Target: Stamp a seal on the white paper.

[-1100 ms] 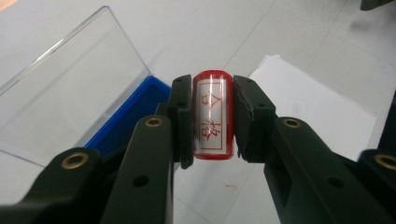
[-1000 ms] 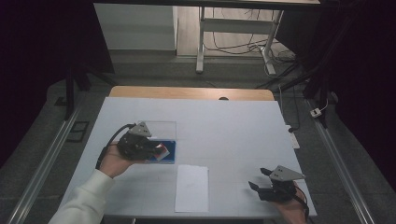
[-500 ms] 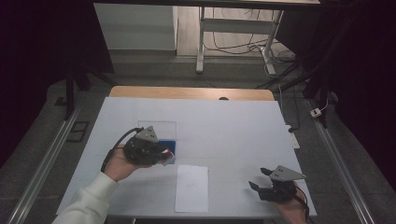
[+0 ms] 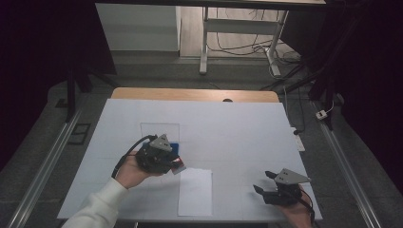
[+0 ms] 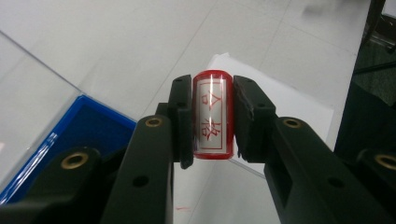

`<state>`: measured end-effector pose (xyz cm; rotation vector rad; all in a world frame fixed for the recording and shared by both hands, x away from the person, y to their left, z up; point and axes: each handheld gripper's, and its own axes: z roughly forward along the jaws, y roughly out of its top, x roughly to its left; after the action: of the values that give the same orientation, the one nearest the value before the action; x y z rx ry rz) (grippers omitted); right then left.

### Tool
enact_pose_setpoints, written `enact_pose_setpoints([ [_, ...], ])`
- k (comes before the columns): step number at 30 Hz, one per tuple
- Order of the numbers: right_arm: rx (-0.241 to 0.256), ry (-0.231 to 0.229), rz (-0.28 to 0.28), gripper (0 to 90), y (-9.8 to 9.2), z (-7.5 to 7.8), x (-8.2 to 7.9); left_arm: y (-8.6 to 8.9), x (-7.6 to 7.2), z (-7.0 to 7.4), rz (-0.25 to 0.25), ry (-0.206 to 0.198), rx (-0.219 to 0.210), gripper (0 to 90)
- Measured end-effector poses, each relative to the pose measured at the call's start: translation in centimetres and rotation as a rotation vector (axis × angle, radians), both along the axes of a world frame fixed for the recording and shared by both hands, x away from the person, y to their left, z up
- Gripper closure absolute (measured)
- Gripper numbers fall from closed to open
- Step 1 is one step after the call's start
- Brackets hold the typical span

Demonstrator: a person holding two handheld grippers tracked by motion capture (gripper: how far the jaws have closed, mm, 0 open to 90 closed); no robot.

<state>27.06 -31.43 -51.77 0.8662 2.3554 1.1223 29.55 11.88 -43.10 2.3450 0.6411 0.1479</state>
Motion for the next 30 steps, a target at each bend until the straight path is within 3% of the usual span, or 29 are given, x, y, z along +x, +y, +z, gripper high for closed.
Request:
enact_pose_setpoints([
  [30, -0.017, -0.003, -0.001, 27.9, 0.0, -0.1, 0.0, -4.2, -1.1, -2.1, -0.104, 0.036, 0.031, 69.9],
])
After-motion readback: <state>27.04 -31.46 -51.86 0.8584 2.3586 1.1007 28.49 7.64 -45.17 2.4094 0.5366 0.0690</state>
